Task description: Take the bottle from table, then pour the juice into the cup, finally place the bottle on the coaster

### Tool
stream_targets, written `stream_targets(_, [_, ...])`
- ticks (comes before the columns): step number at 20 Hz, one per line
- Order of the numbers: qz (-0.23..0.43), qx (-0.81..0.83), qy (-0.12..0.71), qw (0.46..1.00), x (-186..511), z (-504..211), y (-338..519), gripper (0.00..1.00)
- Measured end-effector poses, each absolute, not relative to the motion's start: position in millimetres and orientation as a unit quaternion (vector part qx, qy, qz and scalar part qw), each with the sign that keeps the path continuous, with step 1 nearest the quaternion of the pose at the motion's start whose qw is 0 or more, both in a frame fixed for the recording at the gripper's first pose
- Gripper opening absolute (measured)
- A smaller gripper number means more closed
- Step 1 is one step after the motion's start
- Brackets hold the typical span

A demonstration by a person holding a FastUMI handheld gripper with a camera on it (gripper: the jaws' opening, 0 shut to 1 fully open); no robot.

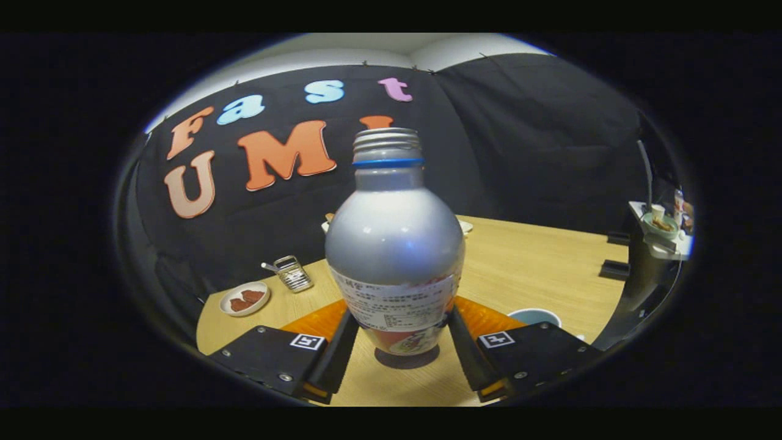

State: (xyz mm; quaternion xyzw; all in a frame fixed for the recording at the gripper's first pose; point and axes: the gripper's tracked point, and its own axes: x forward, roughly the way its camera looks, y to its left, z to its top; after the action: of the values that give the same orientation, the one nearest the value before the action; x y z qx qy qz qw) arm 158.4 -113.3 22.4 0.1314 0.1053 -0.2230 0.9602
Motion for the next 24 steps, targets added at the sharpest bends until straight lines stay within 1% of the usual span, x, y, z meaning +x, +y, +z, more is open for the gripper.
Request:
stream_targets(5, [-0.218, 0.069, 0.118, 0.966, 180, -2, -99, 0.77])
stream_targets(12, [-0.214, 0.035, 0.149, 0.965, 204, -46, -85, 0.77])
stream_targets(16, [-0.203, 0.047, 0.168, 0.964, 211, -72, -80, 0.77])
stream_targets(24, [-0.208, 0.044, 0.174, 0.962, 212, -83, -79, 0.79])
